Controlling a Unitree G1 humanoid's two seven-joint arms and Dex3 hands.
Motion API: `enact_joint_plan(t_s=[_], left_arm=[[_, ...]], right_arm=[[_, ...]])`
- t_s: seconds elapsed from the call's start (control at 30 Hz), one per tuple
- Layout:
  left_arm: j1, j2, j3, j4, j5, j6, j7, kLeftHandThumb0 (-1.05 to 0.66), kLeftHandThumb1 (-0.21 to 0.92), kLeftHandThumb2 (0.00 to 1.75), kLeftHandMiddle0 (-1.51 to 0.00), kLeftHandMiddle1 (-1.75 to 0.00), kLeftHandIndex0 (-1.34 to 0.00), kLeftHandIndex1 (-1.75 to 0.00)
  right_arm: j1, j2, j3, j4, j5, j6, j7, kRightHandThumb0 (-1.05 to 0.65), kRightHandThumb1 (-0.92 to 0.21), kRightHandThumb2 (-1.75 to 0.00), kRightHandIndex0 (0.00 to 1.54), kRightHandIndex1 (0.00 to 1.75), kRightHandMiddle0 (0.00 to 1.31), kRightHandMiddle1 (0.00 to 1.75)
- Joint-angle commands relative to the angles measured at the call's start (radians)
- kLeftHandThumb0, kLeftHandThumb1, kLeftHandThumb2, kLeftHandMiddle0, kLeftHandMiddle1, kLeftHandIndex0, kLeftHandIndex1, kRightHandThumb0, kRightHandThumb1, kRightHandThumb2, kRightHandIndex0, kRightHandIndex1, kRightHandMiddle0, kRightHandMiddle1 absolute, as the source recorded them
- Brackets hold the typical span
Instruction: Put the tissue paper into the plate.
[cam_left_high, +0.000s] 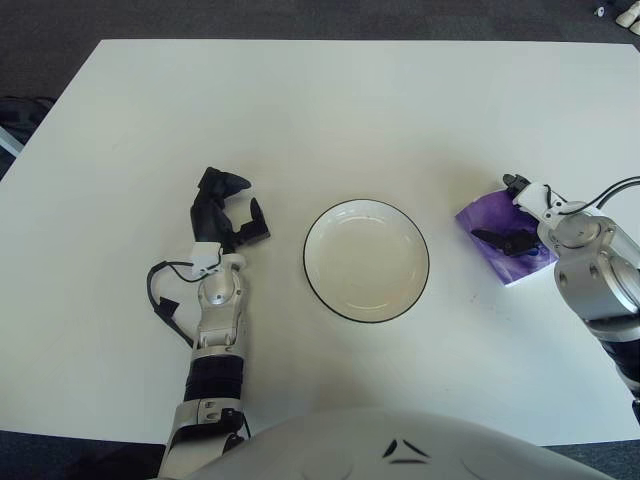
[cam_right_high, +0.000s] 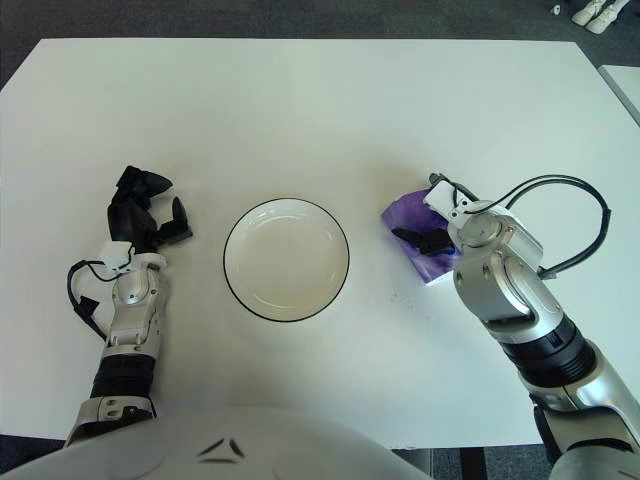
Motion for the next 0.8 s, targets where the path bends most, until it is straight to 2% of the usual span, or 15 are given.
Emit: enact_joint_plan(t_s=[0.0,0.23,0.47,0.77], left_arm=[[0.047,0.005,0.012,0.046,-0.007,0.024,-0.005,-0.01,0.2,1.47,-0.51,-1.74,-0.65,-1.75],[0.046,0.003,0.014,0.047,-0.02,0.018,-0.007,-0.01,0.25,1.4,-0.46,-1.75,-0.62,-1.73],[0.043,0.003,0.018,0.05,-0.029,0.02,-0.013,-0.01,0.26,1.39,-0.46,-1.75,-0.62,-1.72],[0.043,0.001,0.021,0.048,-0.025,0.018,-0.008,-0.01,0.22,1.42,-0.5,-1.75,-0.66,-1.69]], right_arm=[[0.075,0.003,0.053,0.011,0.008,-0.006,0.001,-0.83,-0.27,-0.9,0.0,0.0,0.0,0.0],[0.116,-0.018,0.113,0.031,-0.059,-0.091,-0.041,-0.78,-0.21,-0.95,0.0,0.0,0.0,0.0],[0.129,-0.048,0.164,0.082,-0.122,-0.187,-0.022,-0.76,-0.16,-1.0,0.0,0.0,0.0,0.0],[0.172,-0.041,0.129,0.161,-0.166,-0.357,-0.058,-0.77,-0.13,-1.03,0.0,0.0,0.0,0.0]])
